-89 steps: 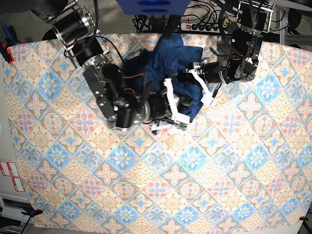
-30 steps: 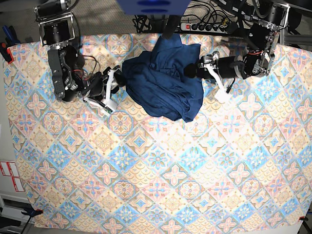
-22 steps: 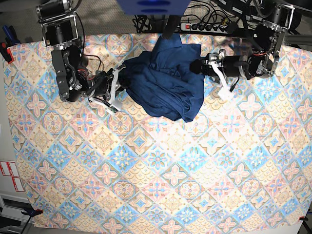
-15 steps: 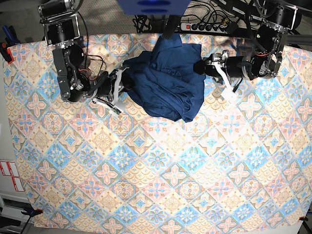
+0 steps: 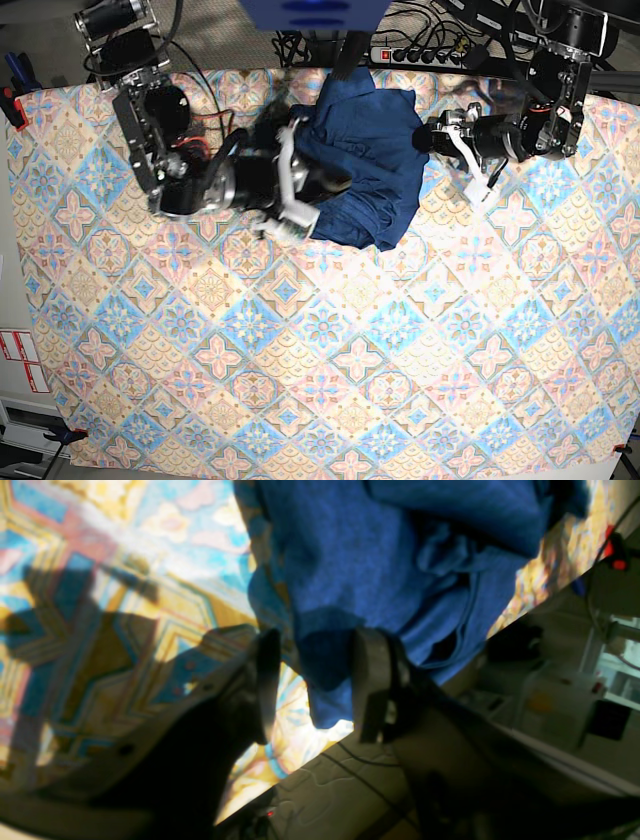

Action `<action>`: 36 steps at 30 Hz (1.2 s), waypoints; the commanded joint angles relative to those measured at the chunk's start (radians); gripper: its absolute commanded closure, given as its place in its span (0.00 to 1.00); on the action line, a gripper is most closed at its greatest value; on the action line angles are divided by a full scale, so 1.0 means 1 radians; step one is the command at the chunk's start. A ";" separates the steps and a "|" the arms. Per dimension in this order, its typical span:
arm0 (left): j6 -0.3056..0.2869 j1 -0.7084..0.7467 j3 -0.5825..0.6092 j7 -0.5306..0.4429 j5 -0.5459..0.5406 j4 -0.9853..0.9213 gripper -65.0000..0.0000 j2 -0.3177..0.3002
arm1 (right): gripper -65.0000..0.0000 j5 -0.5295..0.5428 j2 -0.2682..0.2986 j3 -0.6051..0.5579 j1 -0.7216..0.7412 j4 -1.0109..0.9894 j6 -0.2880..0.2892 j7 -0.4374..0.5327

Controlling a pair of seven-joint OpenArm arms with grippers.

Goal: Fold the T-shirt properly

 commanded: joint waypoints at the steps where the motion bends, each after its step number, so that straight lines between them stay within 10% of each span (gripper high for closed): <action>1: -0.005 -0.006 -0.007 -0.003 -0.012 0.014 0.65 -0.014 | 0.93 0.012 0.007 -0.005 0.022 0.024 0.003 0.024; 12: -0.010 0.006 -0.005 0.003 -0.015 0.019 0.64 0.004 | 0.67 -0.305 0.005 0.115 0.016 -0.125 0.003 0.030; 17: -0.047 0.018 -0.005 0.003 -0.019 0.021 0.59 0.006 | 0.64 -0.308 0.010 0.118 -0.020 -0.137 0.003 0.030; 25: -0.054 0.075 -0.070 0.000 -0.060 0.021 0.24 0.006 | 0.64 -0.311 0.010 0.118 -0.047 -0.156 0.003 0.033; 36: -0.057 0.172 -0.285 0.003 -0.058 0.021 0.21 0.006 | 0.64 -0.307 0.007 0.139 -0.049 -0.156 0.003 0.030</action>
